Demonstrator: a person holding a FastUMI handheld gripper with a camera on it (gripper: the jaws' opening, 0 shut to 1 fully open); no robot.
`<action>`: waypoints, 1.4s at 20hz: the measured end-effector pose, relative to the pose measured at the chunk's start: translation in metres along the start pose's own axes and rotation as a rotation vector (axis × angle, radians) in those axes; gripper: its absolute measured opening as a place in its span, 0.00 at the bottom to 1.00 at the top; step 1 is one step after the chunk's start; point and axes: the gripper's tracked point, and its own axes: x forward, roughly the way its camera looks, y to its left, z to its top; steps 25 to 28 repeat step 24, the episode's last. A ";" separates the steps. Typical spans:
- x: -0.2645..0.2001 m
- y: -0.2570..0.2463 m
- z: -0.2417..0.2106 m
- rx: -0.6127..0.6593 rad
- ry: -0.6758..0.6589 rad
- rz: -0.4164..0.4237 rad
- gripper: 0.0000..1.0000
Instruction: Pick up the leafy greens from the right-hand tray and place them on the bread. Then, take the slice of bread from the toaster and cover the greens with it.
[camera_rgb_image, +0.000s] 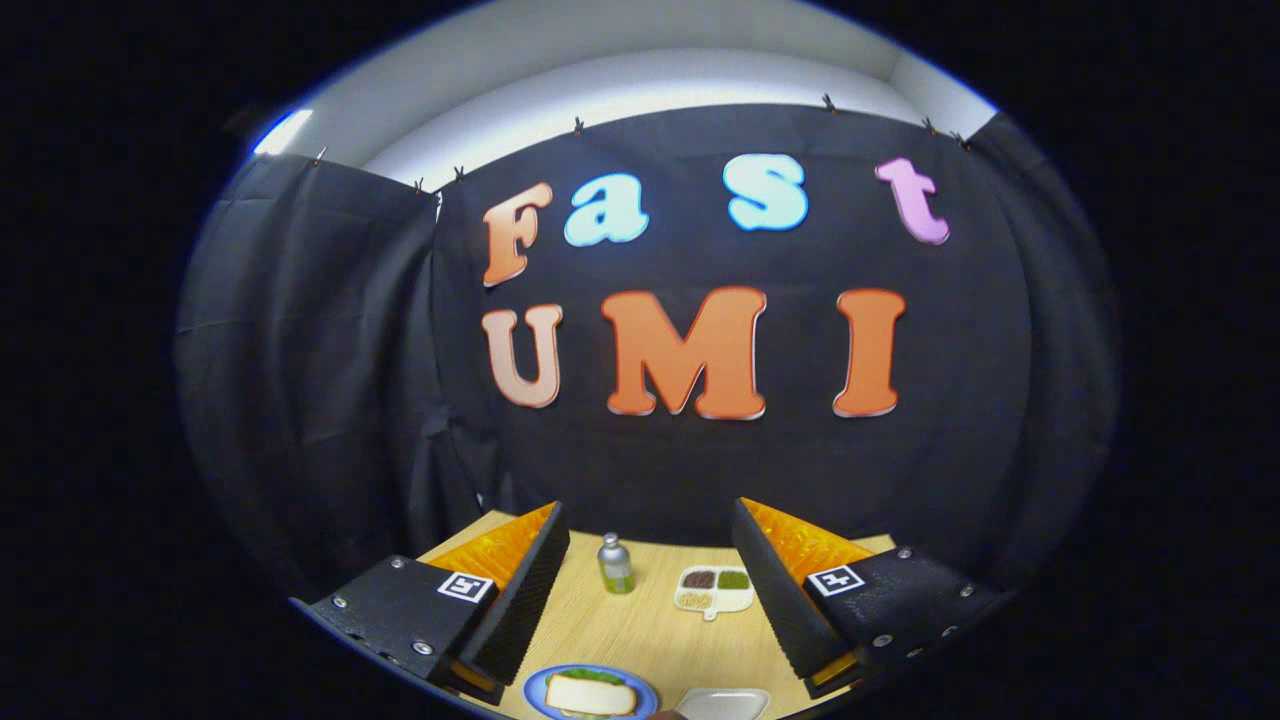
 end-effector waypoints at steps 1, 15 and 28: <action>-0.007 -0.003 0.019 -0.015 -0.037 -0.020 0.98; -0.048 -0.039 0.096 -0.012 -0.174 -0.241 0.98; -0.066 -0.045 0.096 -0.039 -0.203 -0.277 0.98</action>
